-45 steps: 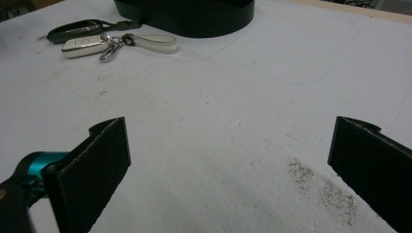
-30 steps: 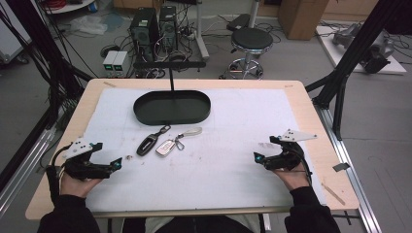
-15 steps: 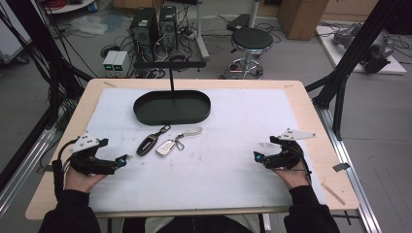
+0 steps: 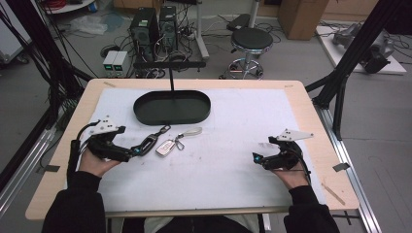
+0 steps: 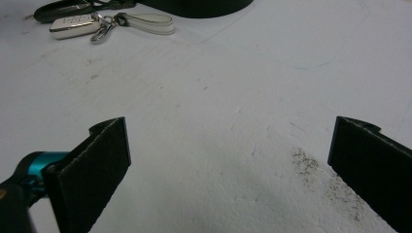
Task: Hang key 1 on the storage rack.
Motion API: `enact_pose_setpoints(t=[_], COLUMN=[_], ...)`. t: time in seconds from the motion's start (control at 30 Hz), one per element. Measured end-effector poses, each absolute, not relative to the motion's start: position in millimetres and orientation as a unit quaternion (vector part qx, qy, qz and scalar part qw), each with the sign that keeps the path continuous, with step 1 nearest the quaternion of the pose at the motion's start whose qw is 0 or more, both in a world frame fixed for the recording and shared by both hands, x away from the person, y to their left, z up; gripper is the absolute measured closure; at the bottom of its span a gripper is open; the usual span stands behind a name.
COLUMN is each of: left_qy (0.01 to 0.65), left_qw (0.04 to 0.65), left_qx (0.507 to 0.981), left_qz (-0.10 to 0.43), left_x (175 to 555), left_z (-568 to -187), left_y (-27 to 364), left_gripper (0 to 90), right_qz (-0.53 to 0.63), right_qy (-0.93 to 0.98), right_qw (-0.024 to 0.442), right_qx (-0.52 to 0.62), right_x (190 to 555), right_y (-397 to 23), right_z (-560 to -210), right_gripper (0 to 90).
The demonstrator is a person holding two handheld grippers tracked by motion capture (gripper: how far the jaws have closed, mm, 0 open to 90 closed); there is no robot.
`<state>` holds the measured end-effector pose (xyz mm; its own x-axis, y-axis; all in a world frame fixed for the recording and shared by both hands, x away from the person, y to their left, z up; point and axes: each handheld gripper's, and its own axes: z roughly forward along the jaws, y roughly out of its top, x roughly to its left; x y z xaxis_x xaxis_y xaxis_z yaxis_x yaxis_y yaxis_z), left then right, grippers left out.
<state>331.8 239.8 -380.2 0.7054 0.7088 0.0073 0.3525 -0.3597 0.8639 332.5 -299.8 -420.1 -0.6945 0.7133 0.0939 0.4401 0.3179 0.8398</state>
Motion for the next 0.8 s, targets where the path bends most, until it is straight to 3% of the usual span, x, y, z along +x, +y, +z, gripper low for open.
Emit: enact_pose_setpoints(t=[0.8], left_qy=[0.318], left_qw=[0.440], left_qx=[0.821], left_qz=[0.178], left_x=[375], left_z=[-377], left_y=[193], left_gripper=[3.5], right_qz=[0.472], right_qy=[0.792], right_qw=[0.145], right_qx=[0.359], right_x=[330], right_y=[-302], right_z=[-418], right_gripper=[0.8])
